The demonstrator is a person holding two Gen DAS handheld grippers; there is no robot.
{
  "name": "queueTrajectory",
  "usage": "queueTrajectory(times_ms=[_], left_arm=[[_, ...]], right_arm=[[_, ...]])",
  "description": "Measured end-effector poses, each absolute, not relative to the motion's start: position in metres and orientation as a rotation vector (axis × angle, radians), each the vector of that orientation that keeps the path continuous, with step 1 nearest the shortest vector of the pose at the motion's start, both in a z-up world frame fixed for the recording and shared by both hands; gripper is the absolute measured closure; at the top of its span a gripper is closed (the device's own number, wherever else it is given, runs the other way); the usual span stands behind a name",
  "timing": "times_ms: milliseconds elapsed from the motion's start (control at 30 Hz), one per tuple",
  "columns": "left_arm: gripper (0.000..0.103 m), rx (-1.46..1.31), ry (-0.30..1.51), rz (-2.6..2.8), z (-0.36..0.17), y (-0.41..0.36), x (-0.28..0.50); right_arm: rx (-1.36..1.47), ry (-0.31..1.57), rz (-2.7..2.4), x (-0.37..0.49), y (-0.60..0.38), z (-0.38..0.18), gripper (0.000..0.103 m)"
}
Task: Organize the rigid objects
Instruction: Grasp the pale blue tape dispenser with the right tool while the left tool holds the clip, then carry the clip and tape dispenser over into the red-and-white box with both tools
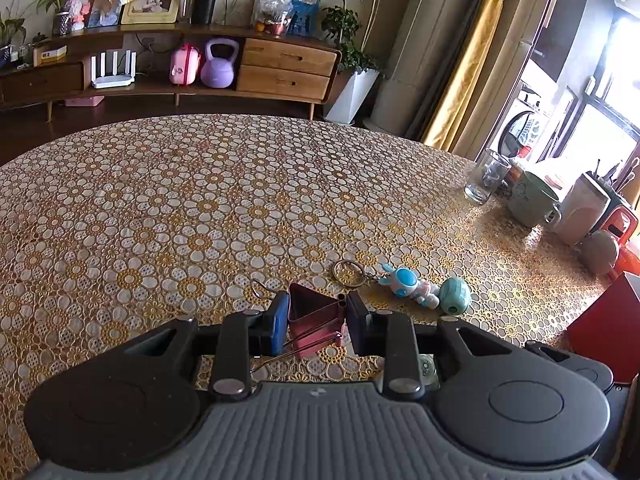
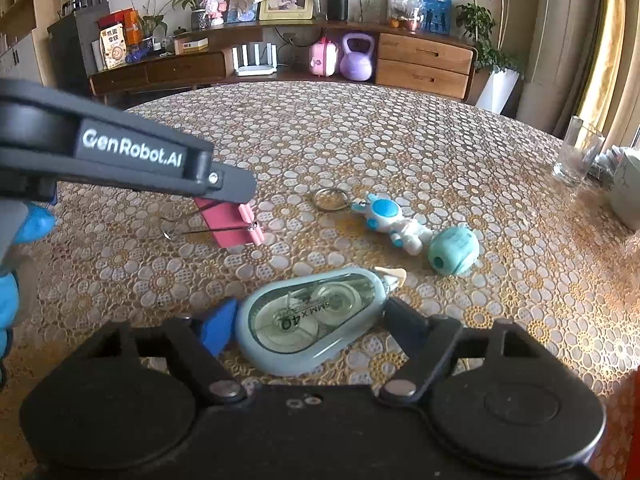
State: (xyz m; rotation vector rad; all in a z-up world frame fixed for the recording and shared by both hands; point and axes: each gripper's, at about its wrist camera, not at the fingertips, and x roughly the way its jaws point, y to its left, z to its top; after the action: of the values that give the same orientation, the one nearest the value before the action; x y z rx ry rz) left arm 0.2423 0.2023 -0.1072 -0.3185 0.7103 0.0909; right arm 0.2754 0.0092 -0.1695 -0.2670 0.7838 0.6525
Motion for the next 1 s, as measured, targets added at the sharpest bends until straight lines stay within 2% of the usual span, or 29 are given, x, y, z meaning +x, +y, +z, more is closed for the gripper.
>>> queueTrajectory(times_ms=[233,433,1000], left_arm=[[0.073,-0.31,0.714,0.091,-0.107,0.201,0.238],[0.073,-0.305,0.707,0.079,-0.099,0.194,0.232],[0.073,-0.22,0.67,-0.032,-0.019,0.11,0.198]], right_arm=[[-0.247,0.779,0.648,0.27,0.0,-0.165,0.025],[-0.201,0.77,0.663,0.258,-0.019,-0.137,0.025],[-0.141,0.673,0.648,0.21,-0.13,-0.036,0.024]])
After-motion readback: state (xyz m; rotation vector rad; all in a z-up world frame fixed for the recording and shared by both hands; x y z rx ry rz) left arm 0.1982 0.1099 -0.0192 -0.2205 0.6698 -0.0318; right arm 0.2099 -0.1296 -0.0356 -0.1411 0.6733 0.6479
